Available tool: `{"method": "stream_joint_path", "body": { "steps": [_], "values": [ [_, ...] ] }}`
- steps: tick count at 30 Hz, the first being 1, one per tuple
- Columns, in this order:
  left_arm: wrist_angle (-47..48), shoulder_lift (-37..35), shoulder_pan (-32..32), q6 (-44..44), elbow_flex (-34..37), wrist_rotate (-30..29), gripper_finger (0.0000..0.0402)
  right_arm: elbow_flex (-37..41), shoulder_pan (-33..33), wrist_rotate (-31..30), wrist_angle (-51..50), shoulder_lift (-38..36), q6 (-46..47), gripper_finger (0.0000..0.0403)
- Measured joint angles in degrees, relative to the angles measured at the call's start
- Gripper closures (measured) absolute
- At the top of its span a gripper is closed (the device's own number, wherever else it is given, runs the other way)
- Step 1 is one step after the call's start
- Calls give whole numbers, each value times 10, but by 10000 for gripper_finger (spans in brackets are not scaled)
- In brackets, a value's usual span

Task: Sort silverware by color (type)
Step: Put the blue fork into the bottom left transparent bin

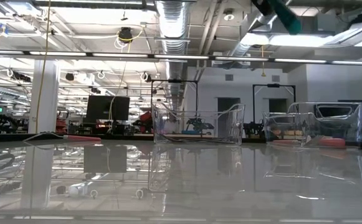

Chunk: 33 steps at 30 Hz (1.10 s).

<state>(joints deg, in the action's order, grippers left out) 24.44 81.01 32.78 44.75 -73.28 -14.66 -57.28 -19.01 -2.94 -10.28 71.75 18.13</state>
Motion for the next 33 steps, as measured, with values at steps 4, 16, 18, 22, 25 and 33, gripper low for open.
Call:
{"method": "stream_joint_path", "body": {
  "steps": [4, 16, 18, 22, 25, 33],
  "values": [
    [-153, -21, -39, -185, 0, 53, 247, 0, 15, 0, 13, 0, -1, 373],
    [-463, -113, -86, -207, 222, -45, 247, -1, 35, -17, 192, 64, 12, 374],
    [-571, -108, -90, -173, 274, -66, 247, -1, 34, -17, 207, 80, 27, 374],
    [-711, -87, -95, -158, 330, -76, 247, -1, 34, -17, 234, 109, 60, 374],
    [-715, -86, -94, -162, 338, -90, 247, -1, 38, -17, 261, 128, 100, 374],
    [-671, -86, -94, -171, 339, -139, 247, 0, 42, -25, 276, 140, 149, 374]
  ]
}}
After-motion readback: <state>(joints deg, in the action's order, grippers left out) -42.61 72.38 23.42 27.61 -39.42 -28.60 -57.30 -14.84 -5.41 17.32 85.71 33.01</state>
